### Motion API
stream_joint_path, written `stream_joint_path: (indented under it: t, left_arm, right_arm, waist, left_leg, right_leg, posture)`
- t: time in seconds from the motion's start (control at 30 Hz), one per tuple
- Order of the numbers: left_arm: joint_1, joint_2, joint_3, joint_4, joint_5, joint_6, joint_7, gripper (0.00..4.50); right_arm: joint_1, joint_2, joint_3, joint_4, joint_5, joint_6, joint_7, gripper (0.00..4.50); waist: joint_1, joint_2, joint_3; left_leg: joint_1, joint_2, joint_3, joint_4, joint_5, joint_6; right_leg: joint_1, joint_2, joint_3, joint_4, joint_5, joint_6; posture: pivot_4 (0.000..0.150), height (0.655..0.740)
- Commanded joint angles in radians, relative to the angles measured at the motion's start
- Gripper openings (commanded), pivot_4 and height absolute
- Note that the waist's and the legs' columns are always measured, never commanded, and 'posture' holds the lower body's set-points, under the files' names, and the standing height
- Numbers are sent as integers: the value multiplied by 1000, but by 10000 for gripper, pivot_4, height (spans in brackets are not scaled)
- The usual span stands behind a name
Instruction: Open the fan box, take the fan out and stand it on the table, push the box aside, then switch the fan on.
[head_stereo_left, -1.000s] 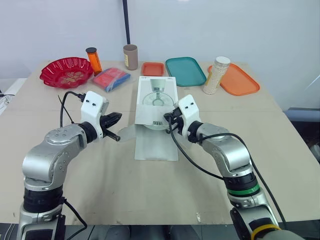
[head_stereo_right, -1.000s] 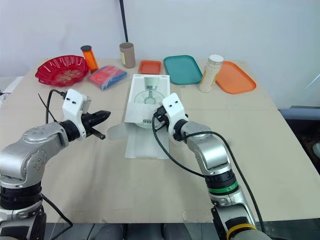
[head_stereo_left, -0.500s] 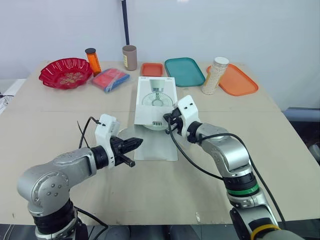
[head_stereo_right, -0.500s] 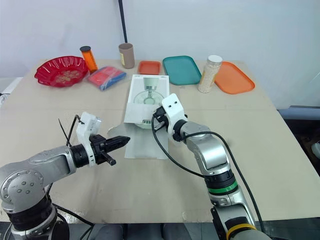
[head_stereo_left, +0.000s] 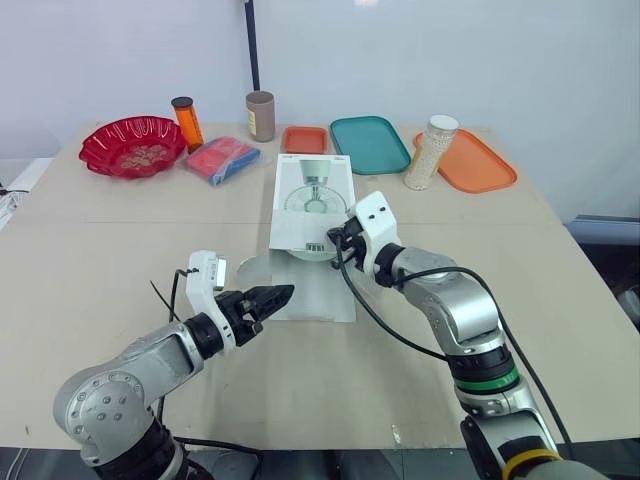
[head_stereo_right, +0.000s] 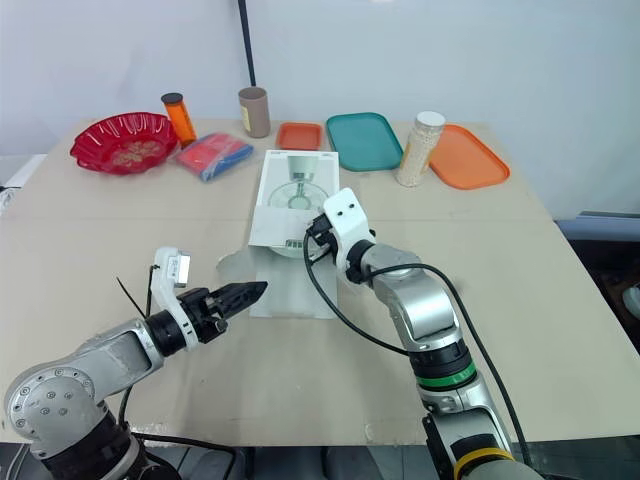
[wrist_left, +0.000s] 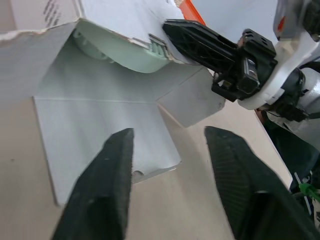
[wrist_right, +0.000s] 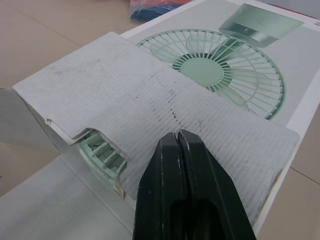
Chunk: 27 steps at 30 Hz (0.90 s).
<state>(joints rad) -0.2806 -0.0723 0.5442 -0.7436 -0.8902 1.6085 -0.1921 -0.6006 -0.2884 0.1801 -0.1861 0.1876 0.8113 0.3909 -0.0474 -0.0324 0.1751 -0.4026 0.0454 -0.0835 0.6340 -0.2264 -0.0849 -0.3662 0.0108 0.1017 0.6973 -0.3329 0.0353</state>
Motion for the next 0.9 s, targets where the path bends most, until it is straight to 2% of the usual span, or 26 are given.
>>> stream_joint_path:
  t: [0.03, 0.07, 0.1, 0.17, 0.37, 0.5, 0.63, 0.77, 0.9]
  left_arm:
    - [-10, -35, 25, 2, -37, 6, 41, 40182]
    - [-10, -44, 37, 7, -42, 6, 51, 43931]
    - [-10, -52, 47, 11, -48, 6, 62, 44606]
    - [-9, -77, 81, 23, -70, 6, 96, 44606]
    - [-35, 9, 64, 56, -140, 6, 128, 44606]
    - [-68, 40, 4, 69, -130, 6, 161, 44606]
    - [-89, -10, 6, 74, -142, 6, 214, 44606]
    - [-94, -11, -25, 95, -107, -18, 229, 44606]
    - [-116, 39, -145, 157, 8, -119, 243, 44606]
  right_arm:
    - [24, -7, 18, 29, -13, 33, 5, 0]
    - [25, -7, 19, 27, -13, 34, 5, 0]
    - [27, -8, 19, 26, -13, 35, 5, 0]
    - [27, -7, 20, 25, -13, 37, 4, 0]
    - [22, -4, 25, 26, -13, 38, 9, 0]
    - [17, -6, 26, 33, -17, 34, 10, 0]
    - [19, -6, 24, 29, -18, 36, 8, 0]
    - [19, -5, 23, 29, -18, 38, 6, 0]
    - [15, -1, 27, 33, -20, 39, 4, 0]
  waist:
    - [0, 0, 0]
    - [0, 0, 0]
    - [0, 0, 0]
    - [0, 0, 0]
    - [0, 0, 0]
    - [0, 0, 0]
    - [0, 0, 0]
    - [0, 0, 0]
    - [0, 0, 0]
  left_leg:
    - [0, 0, 0, 0, 0, 0]
    - [0, 0, 0, 0, 0, 0]
    - [0, 0, 0, 0, 0, 0]
    - [0, 0, 0, 0, 0, 0]
    - [0, 0, 0, 0, 0, 0]
    - [0, 0, 0, 0, 0, -2]
    - [0, 0, 0, 0, 0, -2]
    - [0, 0, 0, 0, 0, -2]
    - [0, 0, 0, 0, 0, -2]
  right_leg:
    - [0, 0, 0, 0, 0, 0]
    - [0, 0, 0, 0, 0, 0]
    - [0, 0, 0, 0, 0, 0]
    - [0, 0, 0, 0, 0, 0]
    - [0, 0, 0, 0, 0, 0]
    - [0, 0, 0, 0, 0, 0]
    - [0, 0, 0, 0, 0, 0]
    - [0, 0, 0, 0, 0, 0]
    - [0, 0, 0, -1, 0, 0]
  posture:
    - [1500, 7400]
    - [1500, 7400]
    - [1500, 7400]
    - [1500, 7400]
    - [1500, 7400]
    - [1500, 7400]
    - [1500, 7400]
    - [1500, 7400]
    - [1500, 7400]
